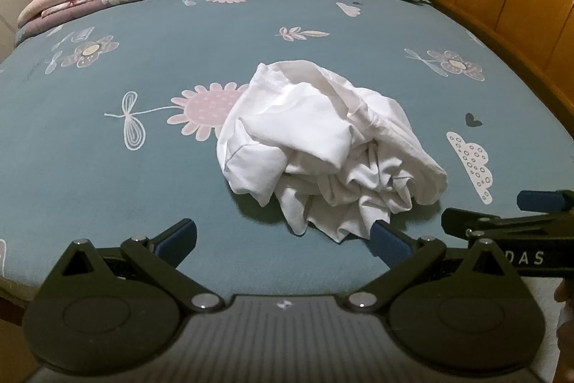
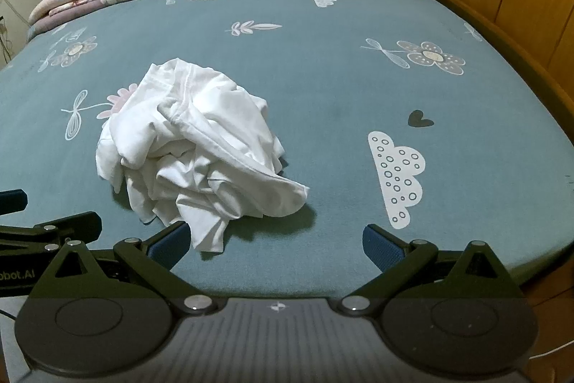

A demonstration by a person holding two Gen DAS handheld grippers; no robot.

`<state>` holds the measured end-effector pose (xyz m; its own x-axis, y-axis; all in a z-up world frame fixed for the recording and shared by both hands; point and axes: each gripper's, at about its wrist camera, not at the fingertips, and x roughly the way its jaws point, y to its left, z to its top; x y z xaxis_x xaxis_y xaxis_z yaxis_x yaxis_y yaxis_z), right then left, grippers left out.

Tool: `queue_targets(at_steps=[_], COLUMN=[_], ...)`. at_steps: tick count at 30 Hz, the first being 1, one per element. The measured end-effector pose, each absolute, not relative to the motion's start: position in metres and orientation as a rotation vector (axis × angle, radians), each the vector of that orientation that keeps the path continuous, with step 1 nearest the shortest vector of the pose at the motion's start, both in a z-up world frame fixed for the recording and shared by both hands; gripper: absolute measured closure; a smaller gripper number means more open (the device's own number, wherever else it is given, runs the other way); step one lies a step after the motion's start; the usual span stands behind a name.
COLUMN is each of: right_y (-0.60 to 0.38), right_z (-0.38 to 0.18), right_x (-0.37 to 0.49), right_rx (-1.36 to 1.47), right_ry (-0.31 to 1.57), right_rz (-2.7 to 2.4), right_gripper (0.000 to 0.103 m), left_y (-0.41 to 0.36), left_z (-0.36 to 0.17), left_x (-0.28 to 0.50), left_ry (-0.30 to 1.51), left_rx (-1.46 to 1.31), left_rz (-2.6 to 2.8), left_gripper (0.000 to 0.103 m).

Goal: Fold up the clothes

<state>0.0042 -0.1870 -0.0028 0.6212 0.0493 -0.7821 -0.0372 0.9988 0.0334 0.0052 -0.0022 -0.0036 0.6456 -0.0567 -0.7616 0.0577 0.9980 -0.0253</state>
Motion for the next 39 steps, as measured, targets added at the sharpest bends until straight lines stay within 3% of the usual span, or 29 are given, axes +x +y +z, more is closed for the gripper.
queue_targets(at_steps=[30,39], right_y=[-0.192,-0.204], right_z=[-0.016,-0.015], right_x=[0.025,0.023], right_rx=[0.09,0.161], right_ry=[0.916,0.774], right_rz=[0.1,0.224], right_gripper=[0.0,0.0], left_y=[0.012,0.019], left_z=[-0.02,-0.041], left_x=[0.021,0.019], left_ry=[0.847,0.766], left_rx=[-0.075,-0.039], left_rz=[-0.124,-0.173], left_gripper=[0.001,0.001])
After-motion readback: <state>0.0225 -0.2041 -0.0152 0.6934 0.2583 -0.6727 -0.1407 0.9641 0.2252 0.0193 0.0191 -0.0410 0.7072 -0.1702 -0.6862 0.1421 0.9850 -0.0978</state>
